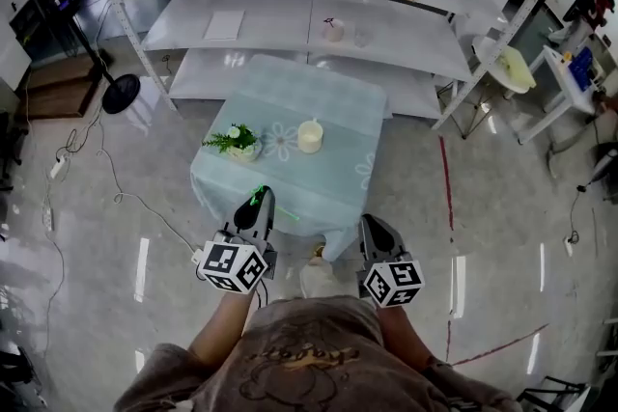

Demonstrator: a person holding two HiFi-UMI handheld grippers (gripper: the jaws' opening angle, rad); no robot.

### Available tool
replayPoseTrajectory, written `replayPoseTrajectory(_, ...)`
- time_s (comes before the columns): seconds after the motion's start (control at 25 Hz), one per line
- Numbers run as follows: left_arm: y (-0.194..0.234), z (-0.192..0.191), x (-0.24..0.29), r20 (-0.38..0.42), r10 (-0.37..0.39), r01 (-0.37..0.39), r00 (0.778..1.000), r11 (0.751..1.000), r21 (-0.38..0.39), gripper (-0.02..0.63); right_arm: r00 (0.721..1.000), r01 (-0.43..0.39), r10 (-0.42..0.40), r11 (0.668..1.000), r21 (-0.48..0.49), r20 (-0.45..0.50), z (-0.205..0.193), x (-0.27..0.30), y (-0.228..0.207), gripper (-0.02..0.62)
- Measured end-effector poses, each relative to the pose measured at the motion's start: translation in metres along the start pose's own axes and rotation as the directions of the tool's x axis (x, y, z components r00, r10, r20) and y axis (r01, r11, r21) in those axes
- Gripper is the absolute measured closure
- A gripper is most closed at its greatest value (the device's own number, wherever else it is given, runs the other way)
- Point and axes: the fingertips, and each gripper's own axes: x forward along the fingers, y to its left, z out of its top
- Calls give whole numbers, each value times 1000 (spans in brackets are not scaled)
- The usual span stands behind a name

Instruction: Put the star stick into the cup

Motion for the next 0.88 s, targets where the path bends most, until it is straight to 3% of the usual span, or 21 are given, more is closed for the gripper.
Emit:
replayPoseTrajectory(0.52, 33, 25, 107, 21, 52, -52, 998, 999, 7, 575, 999, -52, 52, 999, -2, 9, 48, 107, -62, 592)
replayPoseTrajectory(0.88, 53, 33, 155, 32, 84, -85, 996, 996, 20, 575, 997, -82, 82, 997, 3, 3, 61, 153, -86, 592)
